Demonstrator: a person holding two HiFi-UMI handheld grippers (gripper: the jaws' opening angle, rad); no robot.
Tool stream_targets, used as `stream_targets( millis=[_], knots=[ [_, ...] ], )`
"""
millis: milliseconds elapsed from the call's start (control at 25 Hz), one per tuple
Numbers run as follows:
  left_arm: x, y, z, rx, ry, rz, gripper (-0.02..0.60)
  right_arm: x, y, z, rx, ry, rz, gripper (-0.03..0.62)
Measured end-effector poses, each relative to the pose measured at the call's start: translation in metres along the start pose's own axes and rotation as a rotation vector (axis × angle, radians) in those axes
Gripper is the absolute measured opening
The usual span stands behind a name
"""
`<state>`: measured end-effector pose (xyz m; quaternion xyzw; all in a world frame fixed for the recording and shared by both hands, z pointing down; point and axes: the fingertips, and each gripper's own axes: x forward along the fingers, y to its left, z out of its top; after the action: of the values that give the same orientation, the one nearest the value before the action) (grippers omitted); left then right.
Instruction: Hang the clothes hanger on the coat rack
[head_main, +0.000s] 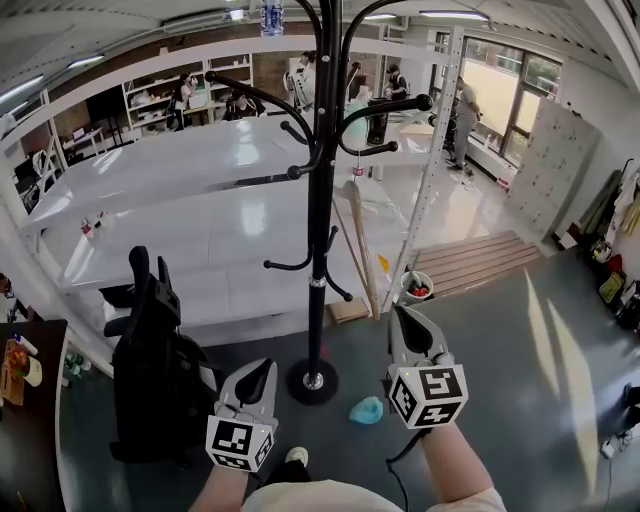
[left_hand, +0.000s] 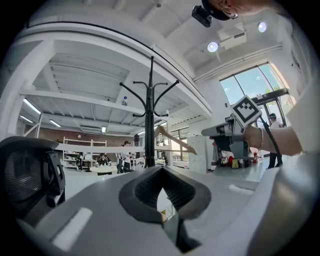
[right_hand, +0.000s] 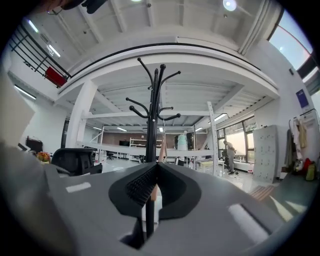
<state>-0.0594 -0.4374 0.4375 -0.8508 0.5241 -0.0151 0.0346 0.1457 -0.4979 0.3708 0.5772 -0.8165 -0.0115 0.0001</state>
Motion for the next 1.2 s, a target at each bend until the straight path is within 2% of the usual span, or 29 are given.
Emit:
stream_targets(
  millis=[280,560,720,880,1200],
  knots=[
    [-0.026,-0.049,0.012,0.021,-0.018,-0.035,0.000,-0.068,0.018,-0.066,-0.015,0.078,0.012,0.027],
    [-0.058,-0.079,0.007,0.023,0.000,-0.029,0.000,-0.122,0.034,-0.098,0.000,0.101,0.053,0.026],
    [-0.073,-0.088,0.000,0.021,0.019,-0.030,0.000,-0.144,0.035,-0.107,0.043,0.113,0.029,0.026],
    [-0.091,-0.096,-0.003,0.014,0.021,-0.037,0.000,-0.165,0.039,-0.109,0.027,0.102,-0.029,0.026],
    [-0.173,-0.099,-0.008,0.003,0.041,-0.036,0.000,-0.220,0.095,-0.113,0.038,0.133,-0.005,0.026]
  ],
)
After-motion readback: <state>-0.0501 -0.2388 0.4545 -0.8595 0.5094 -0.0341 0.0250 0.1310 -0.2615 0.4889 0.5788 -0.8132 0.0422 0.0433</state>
